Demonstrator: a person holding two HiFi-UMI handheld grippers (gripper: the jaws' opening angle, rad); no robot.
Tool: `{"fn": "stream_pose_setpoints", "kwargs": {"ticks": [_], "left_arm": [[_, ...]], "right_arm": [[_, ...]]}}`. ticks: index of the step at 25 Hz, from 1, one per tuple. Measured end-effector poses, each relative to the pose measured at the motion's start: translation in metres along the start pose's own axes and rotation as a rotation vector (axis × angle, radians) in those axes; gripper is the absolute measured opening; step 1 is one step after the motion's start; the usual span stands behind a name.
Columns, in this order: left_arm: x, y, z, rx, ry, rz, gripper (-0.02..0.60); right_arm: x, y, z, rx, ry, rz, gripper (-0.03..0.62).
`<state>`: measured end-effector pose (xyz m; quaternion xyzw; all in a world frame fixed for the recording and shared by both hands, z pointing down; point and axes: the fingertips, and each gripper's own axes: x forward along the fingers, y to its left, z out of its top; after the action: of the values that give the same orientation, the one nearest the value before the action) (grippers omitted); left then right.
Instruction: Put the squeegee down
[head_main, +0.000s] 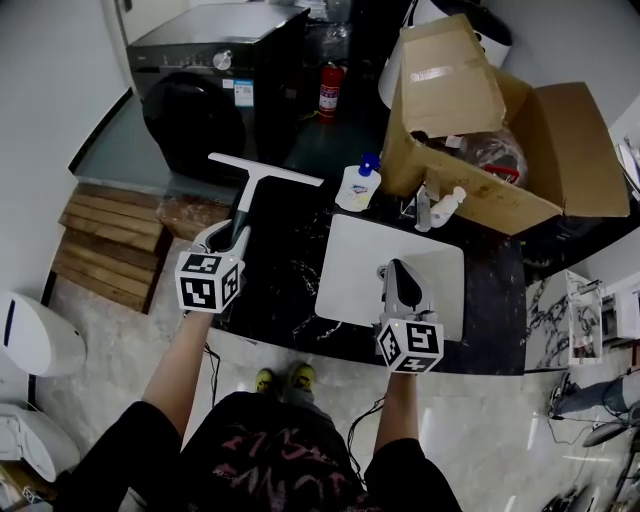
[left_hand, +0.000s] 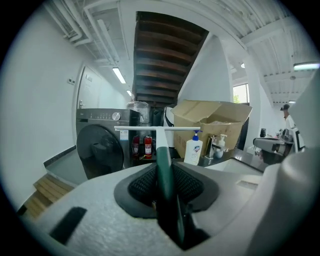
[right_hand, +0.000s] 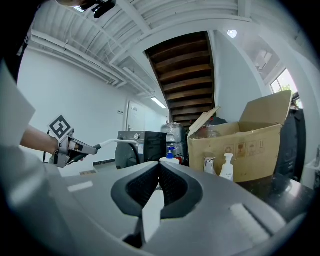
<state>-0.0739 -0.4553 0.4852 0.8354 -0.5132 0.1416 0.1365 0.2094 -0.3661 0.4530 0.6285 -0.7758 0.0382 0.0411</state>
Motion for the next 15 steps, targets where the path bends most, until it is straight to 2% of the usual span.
{"fn": "stream_pose_setpoints", "kwargs": {"ticks": [15], "left_arm": [[0.028, -0.013, -0.059, -0.025, 0.166, -0.004, 0.101]], "right_arm": [[0.002, -0.006, -0.014, 0.014, 0.027, 0.013, 0.011]]}}
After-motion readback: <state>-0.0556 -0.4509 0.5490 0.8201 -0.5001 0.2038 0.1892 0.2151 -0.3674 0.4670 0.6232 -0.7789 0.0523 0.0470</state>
